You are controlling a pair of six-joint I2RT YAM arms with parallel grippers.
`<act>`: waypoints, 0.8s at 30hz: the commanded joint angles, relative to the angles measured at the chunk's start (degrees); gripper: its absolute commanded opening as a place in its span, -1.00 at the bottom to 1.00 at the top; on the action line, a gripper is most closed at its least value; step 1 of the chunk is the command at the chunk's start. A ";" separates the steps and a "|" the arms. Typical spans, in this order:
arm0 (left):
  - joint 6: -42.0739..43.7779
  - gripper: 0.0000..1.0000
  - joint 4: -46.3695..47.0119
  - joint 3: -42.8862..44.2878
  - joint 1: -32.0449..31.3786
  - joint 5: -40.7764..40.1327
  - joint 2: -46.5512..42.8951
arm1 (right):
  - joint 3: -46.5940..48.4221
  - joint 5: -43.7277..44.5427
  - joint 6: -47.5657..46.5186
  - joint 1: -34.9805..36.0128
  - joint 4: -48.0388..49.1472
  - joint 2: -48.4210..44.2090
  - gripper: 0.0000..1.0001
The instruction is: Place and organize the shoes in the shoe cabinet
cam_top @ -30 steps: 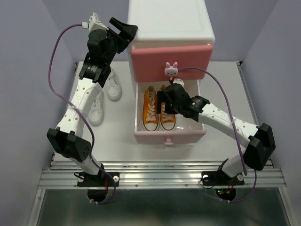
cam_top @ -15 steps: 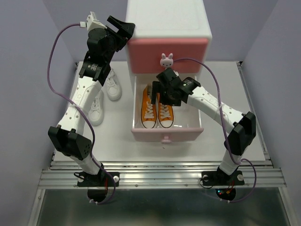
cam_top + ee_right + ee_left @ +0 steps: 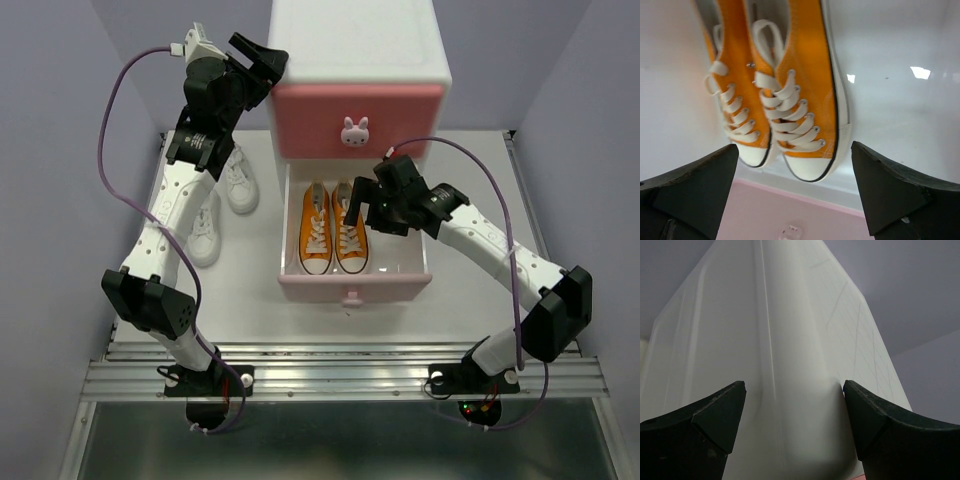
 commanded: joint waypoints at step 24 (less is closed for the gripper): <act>9.87 0.75 -27.29 -2.13 0.89 -0.54 7.38 | 15.13 -9.54 -8.22 12.71 -15.21 -15.31 1.00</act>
